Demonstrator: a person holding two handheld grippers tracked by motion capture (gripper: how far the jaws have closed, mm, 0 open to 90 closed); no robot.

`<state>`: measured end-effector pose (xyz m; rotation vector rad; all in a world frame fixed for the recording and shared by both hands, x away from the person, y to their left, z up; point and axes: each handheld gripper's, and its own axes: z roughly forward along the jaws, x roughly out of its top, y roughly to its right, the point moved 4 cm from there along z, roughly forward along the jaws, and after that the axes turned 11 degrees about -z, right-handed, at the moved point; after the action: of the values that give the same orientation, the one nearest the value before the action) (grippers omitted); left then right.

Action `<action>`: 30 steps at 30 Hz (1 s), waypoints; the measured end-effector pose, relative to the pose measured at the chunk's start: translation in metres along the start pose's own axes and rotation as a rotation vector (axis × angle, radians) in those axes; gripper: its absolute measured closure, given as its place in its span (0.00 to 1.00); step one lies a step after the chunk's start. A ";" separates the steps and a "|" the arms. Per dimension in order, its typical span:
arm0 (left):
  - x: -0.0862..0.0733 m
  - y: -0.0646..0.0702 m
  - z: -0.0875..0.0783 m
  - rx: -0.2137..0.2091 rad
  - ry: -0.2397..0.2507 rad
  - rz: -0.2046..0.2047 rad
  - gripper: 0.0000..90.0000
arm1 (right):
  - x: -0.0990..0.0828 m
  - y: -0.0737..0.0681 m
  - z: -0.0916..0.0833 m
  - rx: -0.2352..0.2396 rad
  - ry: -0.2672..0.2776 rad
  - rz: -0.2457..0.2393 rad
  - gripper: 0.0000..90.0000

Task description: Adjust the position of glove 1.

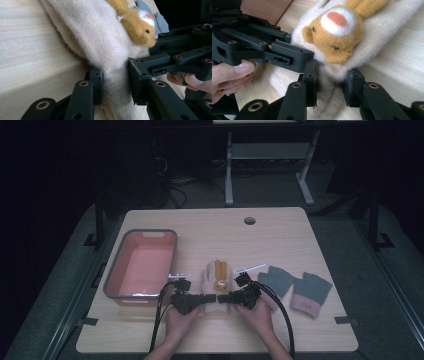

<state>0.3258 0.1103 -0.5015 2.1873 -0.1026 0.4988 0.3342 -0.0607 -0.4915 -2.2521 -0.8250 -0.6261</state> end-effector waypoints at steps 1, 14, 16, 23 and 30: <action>0.000 0.000 0.000 -0.001 0.000 -0.008 0.76 | 0.000 -0.001 -0.001 -0.003 0.000 -0.006 0.78; 0.005 0.008 -0.006 -0.029 0.006 0.026 0.77 | 0.006 -0.004 -0.008 0.015 0.024 -0.019 0.83; 0.006 0.010 -0.008 -0.036 0.005 0.034 0.77 | 0.007 -0.005 -0.010 0.022 0.032 -0.018 0.83; 0.010 0.019 -0.014 -0.050 0.015 0.062 0.77 | 0.011 -0.009 -0.020 0.026 0.060 -0.031 0.83; 0.016 0.028 -0.023 -0.064 0.028 0.094 0.77 | 0.019 -0.014 -0.030 0.020 0.082 -0.050 0.83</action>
<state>0.3266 0.1120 -0.4620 2.1193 -0.2040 0.5714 0.3312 -0.0661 -0.4541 -2.1785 -0.8455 -0.7246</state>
